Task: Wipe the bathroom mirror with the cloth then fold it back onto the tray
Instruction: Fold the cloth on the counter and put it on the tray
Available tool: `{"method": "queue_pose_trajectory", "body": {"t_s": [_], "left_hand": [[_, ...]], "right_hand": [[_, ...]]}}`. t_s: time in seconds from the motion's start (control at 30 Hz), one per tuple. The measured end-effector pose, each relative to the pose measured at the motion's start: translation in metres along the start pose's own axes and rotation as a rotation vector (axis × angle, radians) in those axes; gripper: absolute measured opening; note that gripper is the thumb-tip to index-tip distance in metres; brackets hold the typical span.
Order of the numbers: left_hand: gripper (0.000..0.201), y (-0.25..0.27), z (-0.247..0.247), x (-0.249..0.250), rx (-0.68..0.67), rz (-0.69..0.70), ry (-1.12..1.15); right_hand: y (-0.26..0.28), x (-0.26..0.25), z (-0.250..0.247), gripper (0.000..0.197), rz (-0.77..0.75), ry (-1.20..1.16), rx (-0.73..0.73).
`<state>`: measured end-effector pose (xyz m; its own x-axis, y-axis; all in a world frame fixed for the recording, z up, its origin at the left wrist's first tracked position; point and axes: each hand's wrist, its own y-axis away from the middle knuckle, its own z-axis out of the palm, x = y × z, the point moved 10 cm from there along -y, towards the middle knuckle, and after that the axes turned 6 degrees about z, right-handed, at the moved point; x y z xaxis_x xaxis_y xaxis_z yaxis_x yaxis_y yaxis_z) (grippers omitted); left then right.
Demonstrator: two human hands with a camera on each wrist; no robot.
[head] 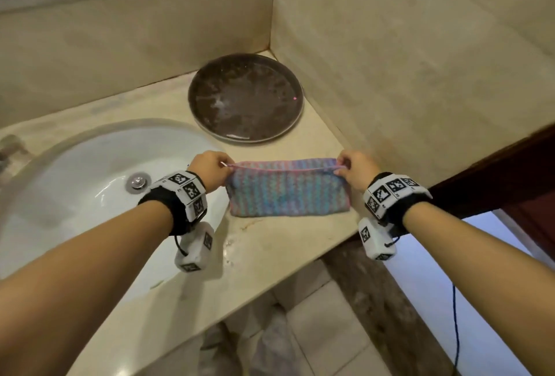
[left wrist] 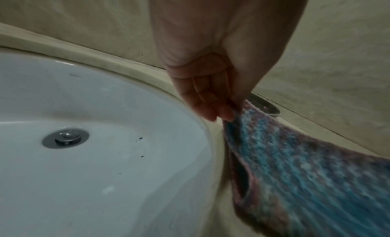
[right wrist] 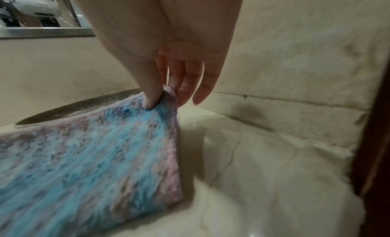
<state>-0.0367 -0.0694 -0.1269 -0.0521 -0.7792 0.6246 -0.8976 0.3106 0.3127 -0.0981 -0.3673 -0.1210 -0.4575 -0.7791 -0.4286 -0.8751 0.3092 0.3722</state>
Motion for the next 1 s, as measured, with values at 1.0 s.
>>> {"method": "queue_pose_trajectory", "body": {"t_s": [1.0], "left_hand": [[0.032,-0.039,0.104,0.175,-0.153,0.612,-0.297]], "right_hand": [[0.041,0.037,0.011,0.035,0.252,0.126,-0.118]]}}
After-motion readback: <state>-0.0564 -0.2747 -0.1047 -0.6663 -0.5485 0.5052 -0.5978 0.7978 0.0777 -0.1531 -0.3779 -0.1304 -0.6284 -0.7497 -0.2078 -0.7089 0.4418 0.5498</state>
